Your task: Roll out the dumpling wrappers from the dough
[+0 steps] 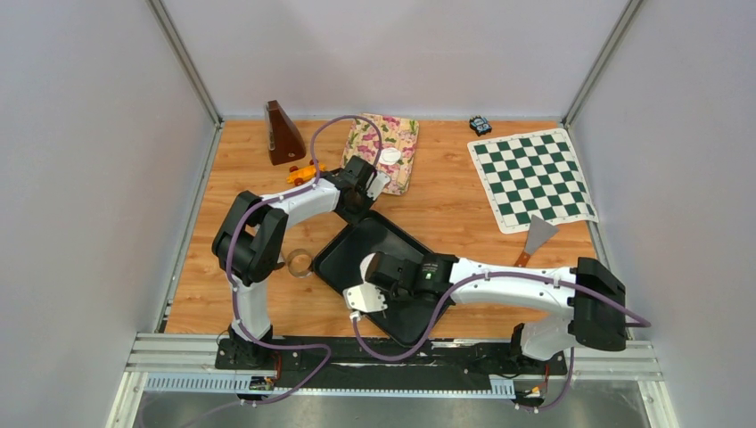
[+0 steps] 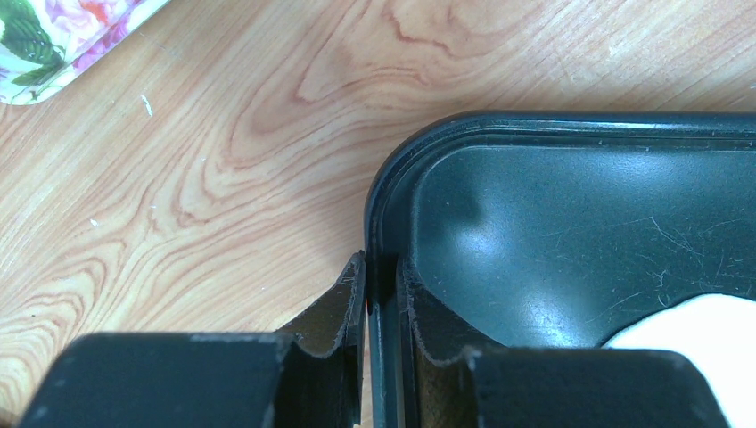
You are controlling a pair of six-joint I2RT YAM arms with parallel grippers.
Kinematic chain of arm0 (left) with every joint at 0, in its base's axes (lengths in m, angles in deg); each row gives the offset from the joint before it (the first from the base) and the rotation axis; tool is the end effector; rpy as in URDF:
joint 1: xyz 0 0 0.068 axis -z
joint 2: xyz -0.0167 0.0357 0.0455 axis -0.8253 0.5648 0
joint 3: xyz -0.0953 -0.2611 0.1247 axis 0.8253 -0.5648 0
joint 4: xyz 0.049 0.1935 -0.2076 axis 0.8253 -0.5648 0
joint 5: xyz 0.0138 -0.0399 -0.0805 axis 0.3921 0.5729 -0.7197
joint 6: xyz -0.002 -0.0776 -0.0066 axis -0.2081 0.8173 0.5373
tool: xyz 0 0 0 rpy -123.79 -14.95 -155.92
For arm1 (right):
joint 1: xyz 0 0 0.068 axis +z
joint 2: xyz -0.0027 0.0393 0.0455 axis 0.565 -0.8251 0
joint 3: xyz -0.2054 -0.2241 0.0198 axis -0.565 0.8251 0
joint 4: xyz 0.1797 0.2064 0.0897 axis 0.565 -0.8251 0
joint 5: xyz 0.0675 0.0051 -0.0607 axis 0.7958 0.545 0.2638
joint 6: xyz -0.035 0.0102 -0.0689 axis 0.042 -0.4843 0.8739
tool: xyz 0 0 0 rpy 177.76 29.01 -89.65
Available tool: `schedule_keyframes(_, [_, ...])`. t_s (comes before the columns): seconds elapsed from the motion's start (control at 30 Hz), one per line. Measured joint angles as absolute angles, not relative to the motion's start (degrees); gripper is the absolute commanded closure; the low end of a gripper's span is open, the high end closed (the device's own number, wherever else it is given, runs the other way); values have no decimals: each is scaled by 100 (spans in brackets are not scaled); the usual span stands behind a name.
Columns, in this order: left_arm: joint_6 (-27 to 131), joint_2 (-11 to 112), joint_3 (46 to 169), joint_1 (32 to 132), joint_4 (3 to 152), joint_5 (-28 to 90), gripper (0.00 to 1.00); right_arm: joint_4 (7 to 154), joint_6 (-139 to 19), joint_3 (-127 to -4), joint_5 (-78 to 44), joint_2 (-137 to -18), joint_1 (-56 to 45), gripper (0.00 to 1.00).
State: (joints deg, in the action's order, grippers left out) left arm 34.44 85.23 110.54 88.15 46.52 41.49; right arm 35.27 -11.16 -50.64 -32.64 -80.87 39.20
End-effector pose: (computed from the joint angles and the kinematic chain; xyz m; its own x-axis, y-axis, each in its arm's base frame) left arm 0.3733 -0.2351 0.1582 -0.6967 0.5751 -0.4288 0.6038 0.7929 0.0822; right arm 0.0975 0.2999 0.2218 0.4301 -0.8855 -0.1757 -0.8745 -0.3604 -0.3245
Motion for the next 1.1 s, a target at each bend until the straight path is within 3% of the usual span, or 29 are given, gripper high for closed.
schedule_keyframes(0.43, [3433,8523,11054,8795,4693,4195,100,2832,-1015,-5472,-2912,-8001,3378,100])
schedule_keyframes(1.1, [3418,8523,11054,8734,4726,4269,100,4318,-700,-5217,-3457,-8460,3529,100])
